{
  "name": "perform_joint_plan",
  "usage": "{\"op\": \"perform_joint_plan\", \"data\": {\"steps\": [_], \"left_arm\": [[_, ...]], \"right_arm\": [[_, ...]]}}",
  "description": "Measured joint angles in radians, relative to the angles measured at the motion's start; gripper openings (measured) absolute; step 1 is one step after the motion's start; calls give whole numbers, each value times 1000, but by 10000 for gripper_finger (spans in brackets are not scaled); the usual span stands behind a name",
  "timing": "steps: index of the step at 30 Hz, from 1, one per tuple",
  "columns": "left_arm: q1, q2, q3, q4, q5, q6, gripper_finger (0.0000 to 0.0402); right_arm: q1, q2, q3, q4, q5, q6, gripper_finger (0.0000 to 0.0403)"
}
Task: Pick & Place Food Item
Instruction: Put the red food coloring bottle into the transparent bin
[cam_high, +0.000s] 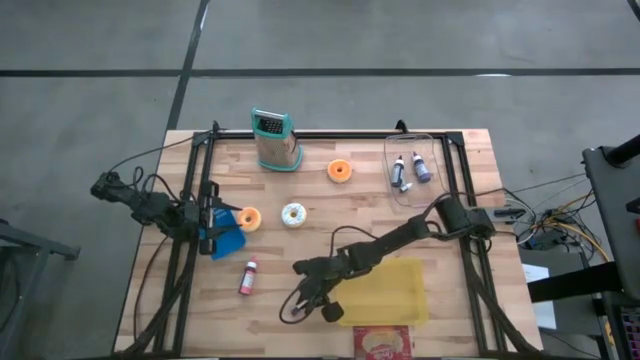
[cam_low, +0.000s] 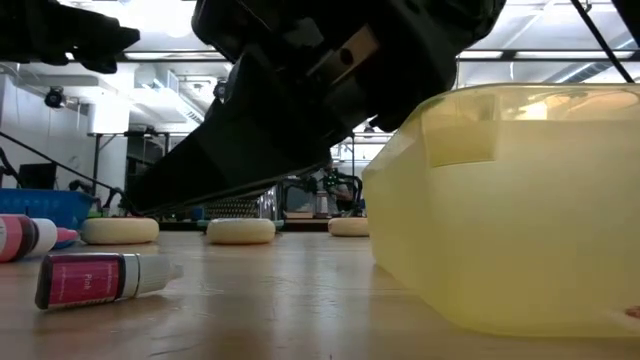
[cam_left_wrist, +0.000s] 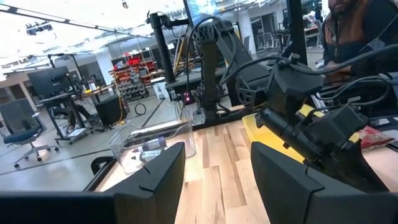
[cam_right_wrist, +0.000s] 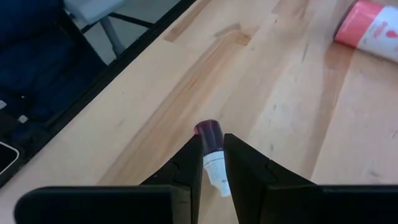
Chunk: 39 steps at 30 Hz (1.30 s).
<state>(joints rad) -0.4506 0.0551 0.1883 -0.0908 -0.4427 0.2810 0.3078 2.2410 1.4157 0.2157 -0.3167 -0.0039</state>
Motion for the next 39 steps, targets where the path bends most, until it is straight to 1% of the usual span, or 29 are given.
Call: {"op": "perform_joint_plan", "data": {"steps": [4, 13, 23, 28, 34, 39], "left_arm": [[0, 0, 0, 0, 0, 0, 188], [0, 0, 0, 0, 0, 0, 188], [0, 0, 0, 0, 0, 0, 188], [0, 0, 0, 0, 0, 0, 188], [0, 0, 0, 0, 0, 0, 188], [0, 0, 0, 0, 0, 0, 188]], "right_arm": [[0, 0, -3, 0, 1, 4, 59], [-1, 18, -7, -24, -2, 88, 61], [0, 18, -7, -38, -2, 87, 61], [0, 19, -8, -8, -1, 64, 61], [0, 22, 23, -1, 6, -8, 61], [0, 22, 28, -2, 7, -10, 61]]}}
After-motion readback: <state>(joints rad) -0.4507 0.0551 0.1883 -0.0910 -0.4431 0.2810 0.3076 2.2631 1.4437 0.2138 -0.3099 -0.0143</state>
